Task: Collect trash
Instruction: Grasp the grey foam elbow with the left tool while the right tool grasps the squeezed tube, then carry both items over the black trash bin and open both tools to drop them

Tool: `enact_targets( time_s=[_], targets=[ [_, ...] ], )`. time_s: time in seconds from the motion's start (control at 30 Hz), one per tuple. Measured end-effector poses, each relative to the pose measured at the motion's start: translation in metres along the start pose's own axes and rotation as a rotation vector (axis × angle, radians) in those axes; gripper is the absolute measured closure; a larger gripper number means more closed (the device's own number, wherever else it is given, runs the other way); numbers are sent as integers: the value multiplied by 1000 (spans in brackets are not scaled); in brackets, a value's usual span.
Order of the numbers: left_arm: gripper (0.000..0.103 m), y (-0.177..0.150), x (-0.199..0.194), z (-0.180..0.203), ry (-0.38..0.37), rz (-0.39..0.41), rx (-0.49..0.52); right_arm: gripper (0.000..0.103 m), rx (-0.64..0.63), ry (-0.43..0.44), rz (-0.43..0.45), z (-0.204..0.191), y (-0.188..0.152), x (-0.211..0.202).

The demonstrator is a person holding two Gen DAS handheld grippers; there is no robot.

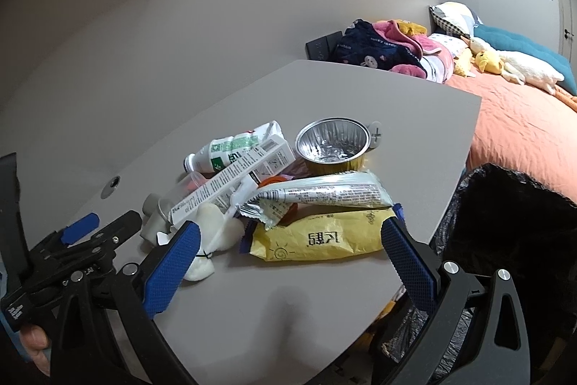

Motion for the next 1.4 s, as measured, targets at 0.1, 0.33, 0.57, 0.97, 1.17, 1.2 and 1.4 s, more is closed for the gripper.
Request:
enact_targets(
  time_s=[0.1,0.33,0.57,0.97,1.17,1.2,1.4],
  targets=[
    [10,0,3,-1,22,0,-3,3,-10,11,-1,-3,1,5],
    [25,0,25,-7,40,-66,-14,10,-31,26,-15,-4,5,20],
    [25,2,43,-6,75,-100,22,29,-36,42,-60,-9,12,44],
    [61,0,65,-6,57,-175,36,87,-20,81,-108,-11,9,65],
    [69,1,50,-17,53,-111,5,88,-23,102,-51,-12,12,48],
    [69,1,45,-17,52,-99,2,88,-22,107,-41,-12,13,44],
    [69,10,16,-21,29,-32,-40,88,-25,130,9,-13,20,22]
  ],
)
Point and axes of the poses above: each gripper's, at about its wrist camera, not at the fingertips, and x roughly the way its jaws point, z to its right, y to its top, the point moved 2 cm from there along x, roughly the way its jaws point, and after that the axes turned 12 degrees about -x, right-handed, at the moved point
